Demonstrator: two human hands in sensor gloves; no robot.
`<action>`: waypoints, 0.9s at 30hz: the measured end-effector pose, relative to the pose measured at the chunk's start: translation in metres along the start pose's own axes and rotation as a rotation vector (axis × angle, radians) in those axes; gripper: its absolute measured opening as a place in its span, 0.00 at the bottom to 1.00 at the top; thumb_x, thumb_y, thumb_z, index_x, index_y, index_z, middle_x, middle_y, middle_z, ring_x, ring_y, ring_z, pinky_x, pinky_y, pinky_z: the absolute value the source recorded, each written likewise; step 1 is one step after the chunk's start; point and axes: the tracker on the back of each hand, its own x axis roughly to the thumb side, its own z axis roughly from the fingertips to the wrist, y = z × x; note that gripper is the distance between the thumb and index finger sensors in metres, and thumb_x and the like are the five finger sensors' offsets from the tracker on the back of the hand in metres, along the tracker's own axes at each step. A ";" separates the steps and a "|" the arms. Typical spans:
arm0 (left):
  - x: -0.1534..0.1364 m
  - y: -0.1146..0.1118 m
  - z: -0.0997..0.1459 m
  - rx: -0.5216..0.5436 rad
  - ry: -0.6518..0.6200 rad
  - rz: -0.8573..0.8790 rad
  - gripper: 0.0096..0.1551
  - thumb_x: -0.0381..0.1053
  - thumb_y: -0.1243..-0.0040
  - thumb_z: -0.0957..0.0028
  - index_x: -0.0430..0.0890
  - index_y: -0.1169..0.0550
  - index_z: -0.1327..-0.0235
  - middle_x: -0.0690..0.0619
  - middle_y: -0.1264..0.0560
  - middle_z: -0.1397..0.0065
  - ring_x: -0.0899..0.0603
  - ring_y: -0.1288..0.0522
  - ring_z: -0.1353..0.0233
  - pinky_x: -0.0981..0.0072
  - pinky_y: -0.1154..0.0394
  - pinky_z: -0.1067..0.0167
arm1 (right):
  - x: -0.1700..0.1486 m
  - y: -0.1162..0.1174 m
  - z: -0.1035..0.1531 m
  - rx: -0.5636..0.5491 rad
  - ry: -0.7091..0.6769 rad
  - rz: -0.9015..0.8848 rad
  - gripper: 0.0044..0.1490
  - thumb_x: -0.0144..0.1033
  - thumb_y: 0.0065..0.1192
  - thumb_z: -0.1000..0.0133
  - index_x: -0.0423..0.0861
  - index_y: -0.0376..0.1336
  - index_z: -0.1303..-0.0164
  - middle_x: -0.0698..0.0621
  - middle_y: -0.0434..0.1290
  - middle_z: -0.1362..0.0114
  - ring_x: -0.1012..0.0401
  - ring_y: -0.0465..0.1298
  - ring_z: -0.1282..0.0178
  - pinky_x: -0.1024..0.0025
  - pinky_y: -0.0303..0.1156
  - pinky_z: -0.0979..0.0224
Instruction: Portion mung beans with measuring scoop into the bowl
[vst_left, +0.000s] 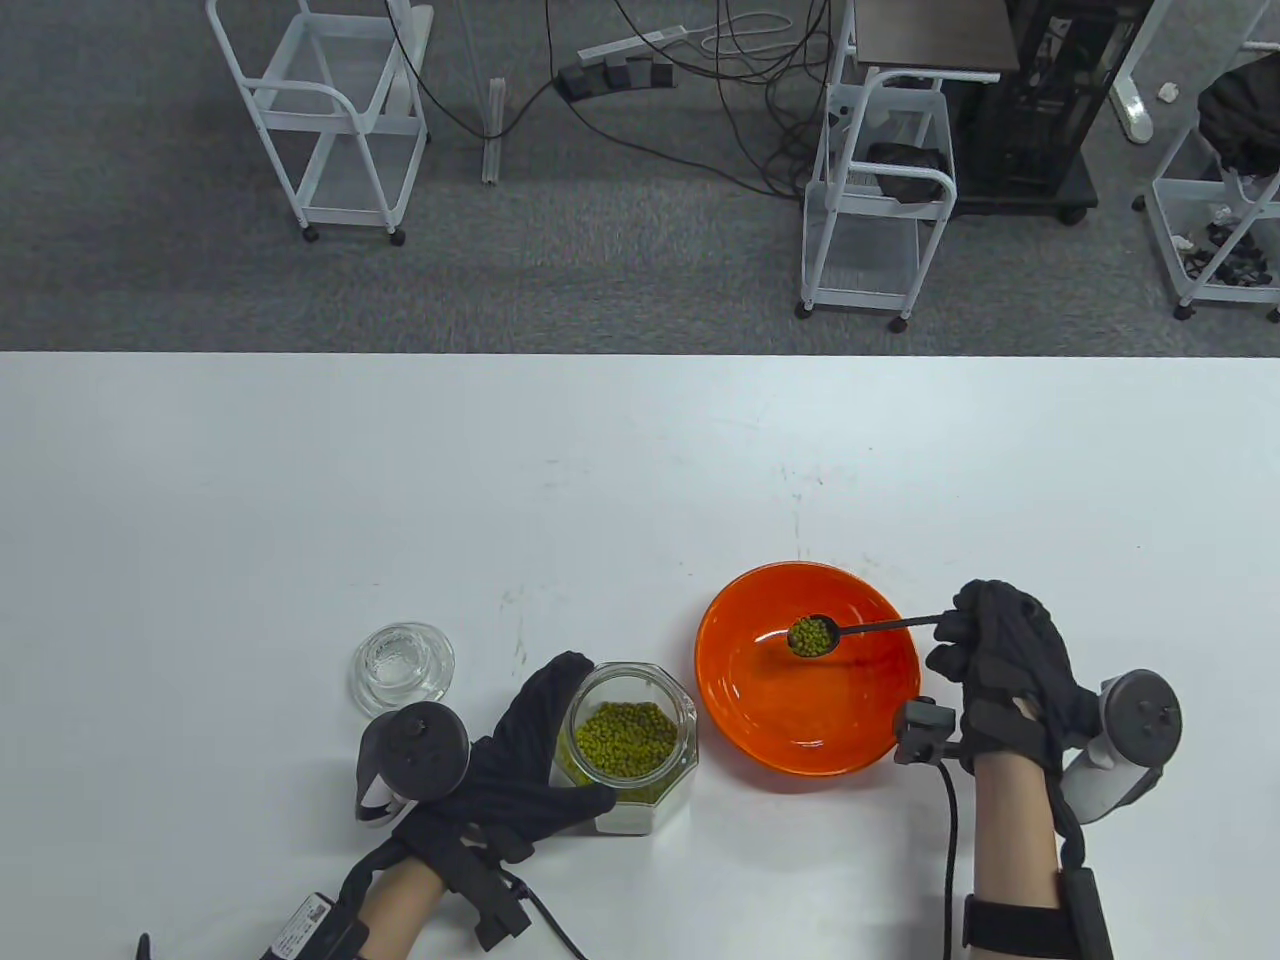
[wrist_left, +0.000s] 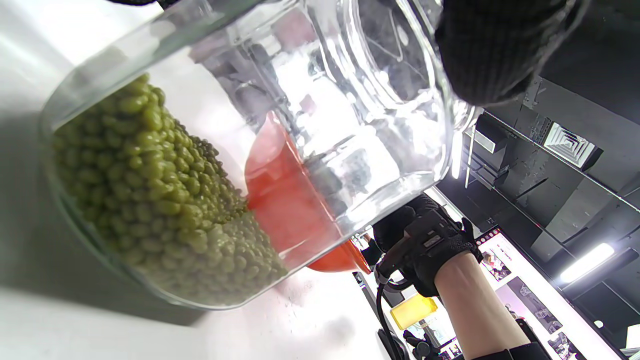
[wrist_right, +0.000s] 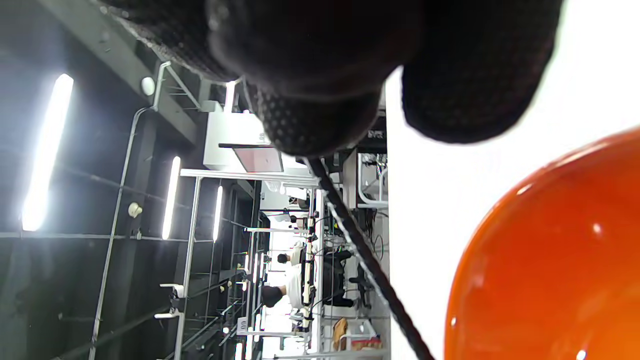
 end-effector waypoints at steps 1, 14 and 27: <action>0.000 0.000 0.000 0.000 0.000 0.000 0.71 0.70 0.33 0.48 0.45 0.62 0.13 0.31 0.58 0.10 0.23 0.50 0.14 0.17 0.47 0.28 | 0.003 0.002 0.002 -0.010 -0.030 0.045 0.25 0.49 0.58 0.38 0.42 0.73 0.48 0.44 0.82 0.59 0.65 0.80 0.80 0.60 0.84 0.60; 0.000 0.000 0.000 0.000 0.000 0.000 0.71 0.71 0.33 0.48 0.45 0.62 0.13 0.31 0.58 0.10 0.23 0.50 0.14 0.17 0.47 0.28 | 0.045 0.038 0.033 -0.009 -0.498 0.417 0.25 0.49 0.60 0.40 0.42 0.75 0.50 0.43 0.82 0.61 0.63 0.79 0.82 0.59 0.84 0.61; 0.000 0.000 0.000 0.000 0.000 0.000 0.71 0.70 0.33 0.48 0.45 0.62 0.13 0.31 0.58 0.10 0.23 0.50 0.14 0.17 0.47 0.28 | 0.069 0.082 0.072 0.259 -0.976 0.711 0.24 0.48 0.61 0.42 0.42 0.75 0.51 0.41 0.82 0.61 0.61 0.78 0.81 0.56 0.83 0.59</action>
